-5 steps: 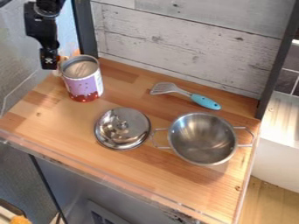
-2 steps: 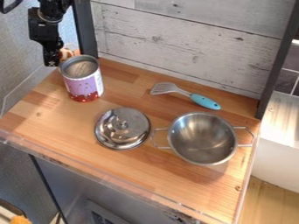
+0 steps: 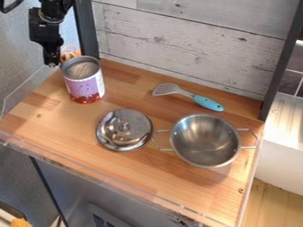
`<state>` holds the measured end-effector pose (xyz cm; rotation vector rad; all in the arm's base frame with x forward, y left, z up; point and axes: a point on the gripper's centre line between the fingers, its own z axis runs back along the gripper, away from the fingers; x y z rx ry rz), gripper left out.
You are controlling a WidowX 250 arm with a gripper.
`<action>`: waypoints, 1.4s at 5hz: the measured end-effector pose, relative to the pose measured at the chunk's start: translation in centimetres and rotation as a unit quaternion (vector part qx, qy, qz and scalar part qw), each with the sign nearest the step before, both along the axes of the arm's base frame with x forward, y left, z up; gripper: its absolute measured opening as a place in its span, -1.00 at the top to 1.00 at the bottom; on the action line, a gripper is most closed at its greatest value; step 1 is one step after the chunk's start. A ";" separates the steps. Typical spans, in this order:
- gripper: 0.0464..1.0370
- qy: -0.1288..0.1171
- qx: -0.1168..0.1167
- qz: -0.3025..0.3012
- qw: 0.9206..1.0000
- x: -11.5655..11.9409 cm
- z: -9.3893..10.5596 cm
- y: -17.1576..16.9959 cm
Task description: Move something to put it in the silver pan
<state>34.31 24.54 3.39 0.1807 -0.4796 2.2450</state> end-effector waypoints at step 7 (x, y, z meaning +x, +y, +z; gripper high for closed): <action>0.97 -0.139 -0.030 -0.090 0.986 -3.1 14.1 -13.6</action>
